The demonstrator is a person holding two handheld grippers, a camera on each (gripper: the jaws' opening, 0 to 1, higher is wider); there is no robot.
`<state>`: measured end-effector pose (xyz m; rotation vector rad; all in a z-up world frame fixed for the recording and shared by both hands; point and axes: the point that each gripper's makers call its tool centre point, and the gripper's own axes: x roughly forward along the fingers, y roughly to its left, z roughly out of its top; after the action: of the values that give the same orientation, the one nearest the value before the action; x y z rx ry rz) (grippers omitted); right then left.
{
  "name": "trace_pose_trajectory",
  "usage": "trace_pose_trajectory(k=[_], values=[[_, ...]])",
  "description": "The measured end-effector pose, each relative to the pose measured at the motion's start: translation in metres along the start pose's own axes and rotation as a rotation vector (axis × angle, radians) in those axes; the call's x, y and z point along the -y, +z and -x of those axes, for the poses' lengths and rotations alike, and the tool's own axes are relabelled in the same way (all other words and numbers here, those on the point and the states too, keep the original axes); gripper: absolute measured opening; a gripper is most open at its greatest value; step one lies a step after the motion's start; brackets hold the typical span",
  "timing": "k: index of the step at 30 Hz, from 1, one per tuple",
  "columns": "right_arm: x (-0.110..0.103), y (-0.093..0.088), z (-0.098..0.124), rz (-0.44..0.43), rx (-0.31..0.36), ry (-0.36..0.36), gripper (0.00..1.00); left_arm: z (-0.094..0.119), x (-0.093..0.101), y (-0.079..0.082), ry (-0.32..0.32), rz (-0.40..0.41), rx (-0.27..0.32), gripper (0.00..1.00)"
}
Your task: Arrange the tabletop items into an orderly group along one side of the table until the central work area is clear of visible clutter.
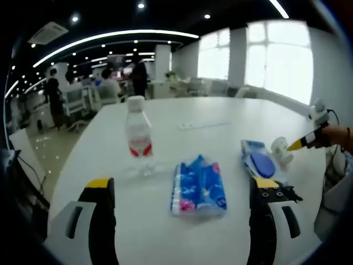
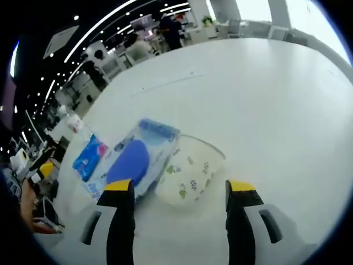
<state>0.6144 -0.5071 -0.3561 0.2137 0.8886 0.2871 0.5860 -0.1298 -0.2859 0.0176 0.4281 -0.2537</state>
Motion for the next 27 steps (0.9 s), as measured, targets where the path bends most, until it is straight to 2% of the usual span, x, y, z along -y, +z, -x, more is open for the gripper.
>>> trace_pose_trajectory(k=[5,12,15,20,22,27], values=[[0.004,0.001,-0.008,-0.055,-0.013,-0.028,0.61,0.001,0.003,-0.004,-0.008,0.001,-0.014,0.98],[0.005,-0.002,-0.015,-0.059,-0.039,-0.057,0.55,0.003,0.007,-0.005,-0.008,-0.016,-0.024,0.96],[0.012,-0.005,-0.017,-0.029,-0.057,-0.110,0.51,0.003,0.010,-0.006,-0.014,-0.020,-0.024,0.96],[0.012,-0.007,-0.020,-0.059,-0.067,-0.111,0.45,0.003,0.013,-0.004,-0.032,-0.001,-0.018,0.94],[0.013,-0.011,-0.021,-0.048,-0.086,-0.121,0.39,0.003,0.014,-0.005,-0.037,0.000,-0.025,0.93],[0.010,-0.011,-0.021,-0.055,-0.081,-0.111,0.39,0.003,0.016,-0.007,-0.048,-0.007,-0.035,0.92]])
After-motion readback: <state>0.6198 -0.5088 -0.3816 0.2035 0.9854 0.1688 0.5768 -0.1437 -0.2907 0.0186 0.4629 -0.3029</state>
